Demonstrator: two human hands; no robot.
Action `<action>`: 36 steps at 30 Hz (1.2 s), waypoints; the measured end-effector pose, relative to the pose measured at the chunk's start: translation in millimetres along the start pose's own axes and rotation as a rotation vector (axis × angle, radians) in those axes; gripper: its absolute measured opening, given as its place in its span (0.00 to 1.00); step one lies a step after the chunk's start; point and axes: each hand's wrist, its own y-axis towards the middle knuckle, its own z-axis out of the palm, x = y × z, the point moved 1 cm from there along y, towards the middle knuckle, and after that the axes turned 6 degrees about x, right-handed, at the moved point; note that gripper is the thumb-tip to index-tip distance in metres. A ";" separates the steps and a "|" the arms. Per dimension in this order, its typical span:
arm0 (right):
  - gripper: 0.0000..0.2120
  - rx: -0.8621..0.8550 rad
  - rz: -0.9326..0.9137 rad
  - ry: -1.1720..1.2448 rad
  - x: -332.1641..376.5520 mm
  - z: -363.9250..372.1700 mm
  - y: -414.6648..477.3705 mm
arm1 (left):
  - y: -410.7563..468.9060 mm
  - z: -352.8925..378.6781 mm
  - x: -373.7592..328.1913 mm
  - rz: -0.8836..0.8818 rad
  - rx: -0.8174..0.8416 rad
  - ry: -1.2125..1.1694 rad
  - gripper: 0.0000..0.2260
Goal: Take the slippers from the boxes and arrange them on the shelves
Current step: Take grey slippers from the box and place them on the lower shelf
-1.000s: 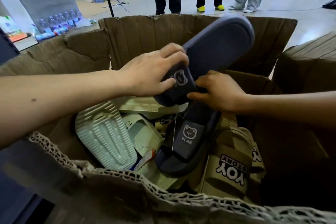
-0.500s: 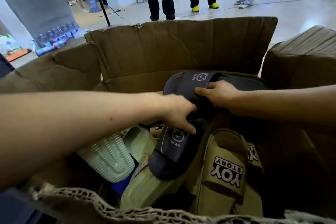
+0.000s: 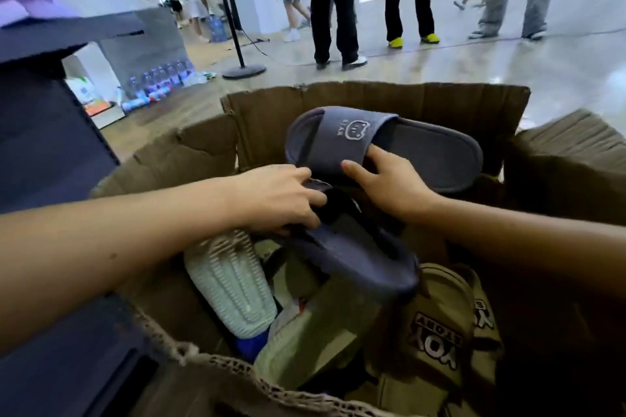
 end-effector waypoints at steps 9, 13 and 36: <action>0.19 0.010 -0.199 -0.065 96.3 -31.8 -6.9 | -136.6 -33.5 32.2 -0.399 -0.381 0.083 0.09; 0.15 0.026 -0.285 -0.007 152.3 -31.3 -10.3 | -188.2 -52.0 25.3 -0.492 -0.409 0.112 0.11; 0.27 0.611 -0.500 -0.282 274.0 241.8 -102.5 | -412.7 69.3 -172.0 -0.753 -0.048 -0.021 0.15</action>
